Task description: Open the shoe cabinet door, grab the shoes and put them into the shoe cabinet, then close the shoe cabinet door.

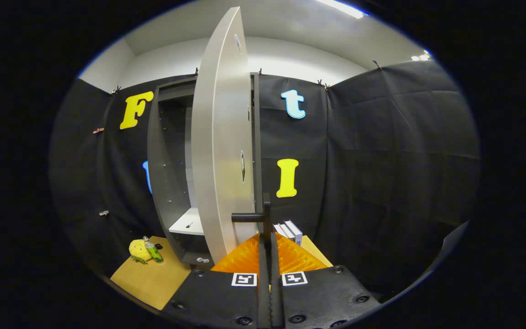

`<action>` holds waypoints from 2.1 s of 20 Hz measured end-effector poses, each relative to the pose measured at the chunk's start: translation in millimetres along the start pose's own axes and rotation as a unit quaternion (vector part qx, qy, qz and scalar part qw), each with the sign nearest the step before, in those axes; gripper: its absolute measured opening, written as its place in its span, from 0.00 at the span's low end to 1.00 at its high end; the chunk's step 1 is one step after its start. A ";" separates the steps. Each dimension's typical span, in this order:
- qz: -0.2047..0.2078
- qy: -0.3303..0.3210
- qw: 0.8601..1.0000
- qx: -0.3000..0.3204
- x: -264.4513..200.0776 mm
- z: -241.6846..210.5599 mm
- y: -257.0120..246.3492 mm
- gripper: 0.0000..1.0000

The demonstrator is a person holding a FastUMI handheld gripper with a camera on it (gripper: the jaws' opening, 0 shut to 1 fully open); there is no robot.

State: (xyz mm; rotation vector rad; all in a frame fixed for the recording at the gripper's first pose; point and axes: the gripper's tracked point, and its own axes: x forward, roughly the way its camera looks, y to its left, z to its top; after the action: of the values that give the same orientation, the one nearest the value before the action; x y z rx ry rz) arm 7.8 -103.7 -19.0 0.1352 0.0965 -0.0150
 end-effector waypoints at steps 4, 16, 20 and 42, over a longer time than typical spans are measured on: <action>-0.030 -0.012 0.999 -0.004 -5.7 2.9 -29.2 0.06; -0.076 -0.085 0.993 -0.003 -58.6 47.2 -59.0 0.56; -0.048 -0.097 0.994 -0.019 -70.1 60.4 -18.4 0.82; 0.112 0.318 0.941 -0.030 -53.3 -319.4 167.5 1.00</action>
State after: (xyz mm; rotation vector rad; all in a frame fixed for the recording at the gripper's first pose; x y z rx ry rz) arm -72.1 105.9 -306.5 0.0843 0.7279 0.2609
